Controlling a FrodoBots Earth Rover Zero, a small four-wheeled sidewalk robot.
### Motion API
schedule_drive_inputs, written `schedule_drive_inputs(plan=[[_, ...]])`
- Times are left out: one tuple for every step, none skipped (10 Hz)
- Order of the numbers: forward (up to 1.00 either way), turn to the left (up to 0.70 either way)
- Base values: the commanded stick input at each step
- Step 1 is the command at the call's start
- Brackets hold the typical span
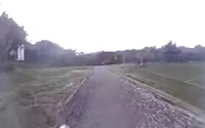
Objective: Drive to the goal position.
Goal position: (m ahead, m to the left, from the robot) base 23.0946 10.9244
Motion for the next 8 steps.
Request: schedule_drive_inputs(plan=[[0.70, 0.00], [0.70, -0.05], [0.70, -0.01], [0.70, 0.00], [0.70, 0.00], [0.70, 0.00], [0.70, 0.00], [0.70, 0.00]])
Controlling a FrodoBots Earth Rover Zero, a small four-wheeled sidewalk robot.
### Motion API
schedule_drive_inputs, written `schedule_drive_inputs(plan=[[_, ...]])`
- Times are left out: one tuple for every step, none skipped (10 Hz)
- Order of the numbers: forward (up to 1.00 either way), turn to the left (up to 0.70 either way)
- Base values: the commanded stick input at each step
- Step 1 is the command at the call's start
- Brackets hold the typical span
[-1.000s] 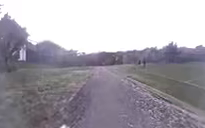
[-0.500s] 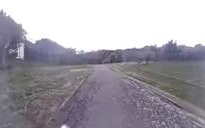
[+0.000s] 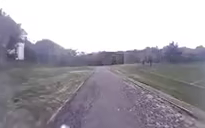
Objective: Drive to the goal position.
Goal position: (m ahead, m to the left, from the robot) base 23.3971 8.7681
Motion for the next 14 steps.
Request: schedule_drive_inputs(plan=[[0.70, 0.00], [0.70, 0.00], [0.70, 0.00], [0.70, 0.00], [0.70, -0.09], [0.70, -0.08], [0.70, -0.02], [0.70, -0.02], [0.70, -0.11], [0.70, -0.07], [0.70, -0.04], [0.70, -0.06], [0.70, -0.09], [0.70, -0.04]])
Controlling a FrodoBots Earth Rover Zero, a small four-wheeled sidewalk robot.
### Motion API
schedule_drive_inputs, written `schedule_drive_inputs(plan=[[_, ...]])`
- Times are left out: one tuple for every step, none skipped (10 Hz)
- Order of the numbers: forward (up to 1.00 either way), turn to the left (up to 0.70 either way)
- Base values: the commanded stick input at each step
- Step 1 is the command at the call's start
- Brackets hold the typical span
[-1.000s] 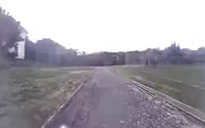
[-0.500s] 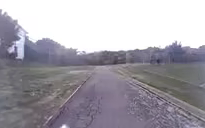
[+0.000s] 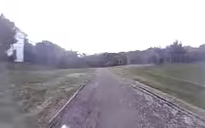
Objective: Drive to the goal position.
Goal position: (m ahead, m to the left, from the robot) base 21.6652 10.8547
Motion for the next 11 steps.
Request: schedule_drive_inputs(plan=[[0.70, -0.04], [0.70, -0.04], [0.70, -0.08], [0.70, -0.10], [0.70, -0.06], [0.70, -0.01], [0.70, -0.06], [0.70, -0.10], [0.70, -0.02], [0.70, -0.06], [0.70, -0.11]])
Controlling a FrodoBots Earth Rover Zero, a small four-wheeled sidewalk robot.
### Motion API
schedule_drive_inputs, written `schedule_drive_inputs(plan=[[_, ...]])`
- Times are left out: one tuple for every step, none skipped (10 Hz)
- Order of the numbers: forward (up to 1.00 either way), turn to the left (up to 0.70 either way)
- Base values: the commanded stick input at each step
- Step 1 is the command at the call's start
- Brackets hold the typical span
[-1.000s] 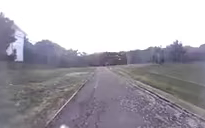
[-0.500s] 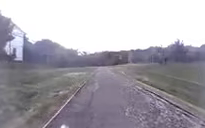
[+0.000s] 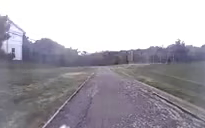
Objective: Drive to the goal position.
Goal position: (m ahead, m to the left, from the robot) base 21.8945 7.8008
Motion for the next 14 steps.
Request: schedule_drive_inputs(plan=[[0.70, -0.05], [0.70, -0.01], [0.70, -0.06], [0.70, -0.11], [0.70, 0.00], [0.70, 0.00], [0.70, -0.01], [0.70, -0.04], [0.70, -0.05], [0.70, -0.04], [0.70, -0.04], [0.70, -0.03], [0.70, -0.02], [0.70, -0.02]])
